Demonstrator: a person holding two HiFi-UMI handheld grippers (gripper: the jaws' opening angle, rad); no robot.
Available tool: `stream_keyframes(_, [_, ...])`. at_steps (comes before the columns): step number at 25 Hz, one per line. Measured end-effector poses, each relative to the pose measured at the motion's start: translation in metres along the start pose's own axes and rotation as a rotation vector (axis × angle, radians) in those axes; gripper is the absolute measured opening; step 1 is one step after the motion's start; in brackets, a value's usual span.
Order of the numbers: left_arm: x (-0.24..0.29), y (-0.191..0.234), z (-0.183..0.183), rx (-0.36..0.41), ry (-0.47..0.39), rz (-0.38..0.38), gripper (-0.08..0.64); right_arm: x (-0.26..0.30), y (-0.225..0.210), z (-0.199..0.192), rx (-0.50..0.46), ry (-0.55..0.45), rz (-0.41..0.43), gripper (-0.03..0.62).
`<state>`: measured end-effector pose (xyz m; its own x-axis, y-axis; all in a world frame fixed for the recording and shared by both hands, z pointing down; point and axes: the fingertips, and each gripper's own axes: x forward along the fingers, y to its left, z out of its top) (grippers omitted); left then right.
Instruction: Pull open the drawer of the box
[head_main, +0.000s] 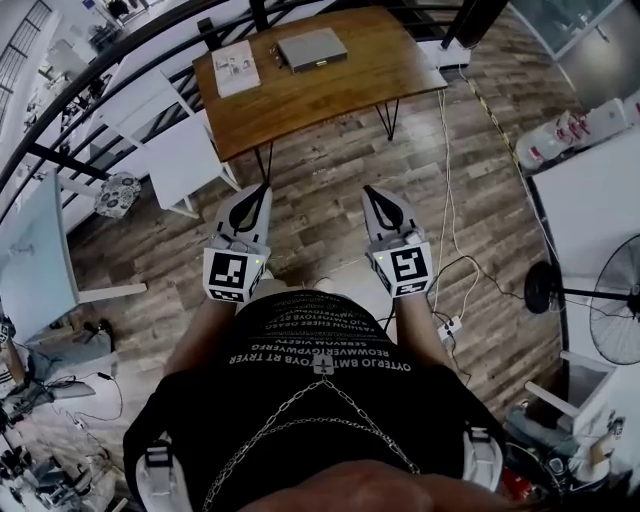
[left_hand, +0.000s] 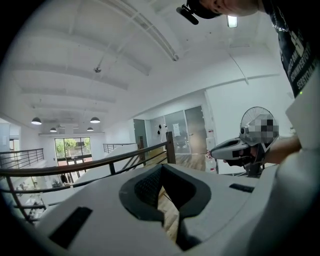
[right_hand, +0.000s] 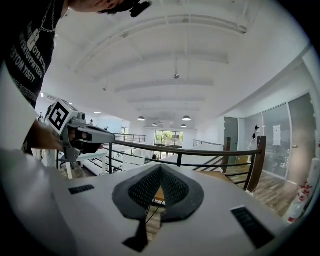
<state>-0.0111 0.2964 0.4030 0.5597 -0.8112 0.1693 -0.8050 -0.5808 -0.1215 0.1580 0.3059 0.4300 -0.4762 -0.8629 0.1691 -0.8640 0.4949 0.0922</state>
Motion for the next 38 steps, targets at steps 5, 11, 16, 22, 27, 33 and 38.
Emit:
stream_keyframes(5, [-0.008, 0.007, 0.002, -0.021, -0.021, 0.025, 0.005, 0.003, 0.008, 0.003, -0.009, 0.003, 0.016, -0.003])
stream_keyframes(11, [-0.007, 0.024, -0.011, -0.018, 0.003, 0.023, 0.005, 0.014, 0.021, 0.013, 0.028, -0.008, 0.032, -0.003])
stream_keyframes(16, [0.01, 0.04, -0.015, -0.032, -0.014, 0.019, 0.005, 0.03, 0.02, 0.022, -0.019, -0.003, 0.027, -0.003])
stream_keyframes(22, [0.028, 0.057, -0.011, -0.045, -0.019, -0.015, 0.005, 0.057, 0.016, 0.026, -0.024, 0.015, 0.021, -0.003])
stream_keyframes(27, [0.043, 0.078, -0.015, -0.056, -0.006, -0.027, 0.005, 0.086, 0.018, 0.028, -0.024, 0.025, 0.038, -0.003])
stream_keyframes(33, [0.063, 0.103, -0.017, -0.066, -0.007, -0.031, 0.005, 0.12, 0.016, 0.024, -0.015, 0.049, 0.045, -0.003])
stream_keyframes(38, [0.08, 0.123, -0.018, -0.065, -0.005, -0.041, 0.005, 0.147, 0.015, 0.025, -0.017, 0.063, 0.054, -0.003])
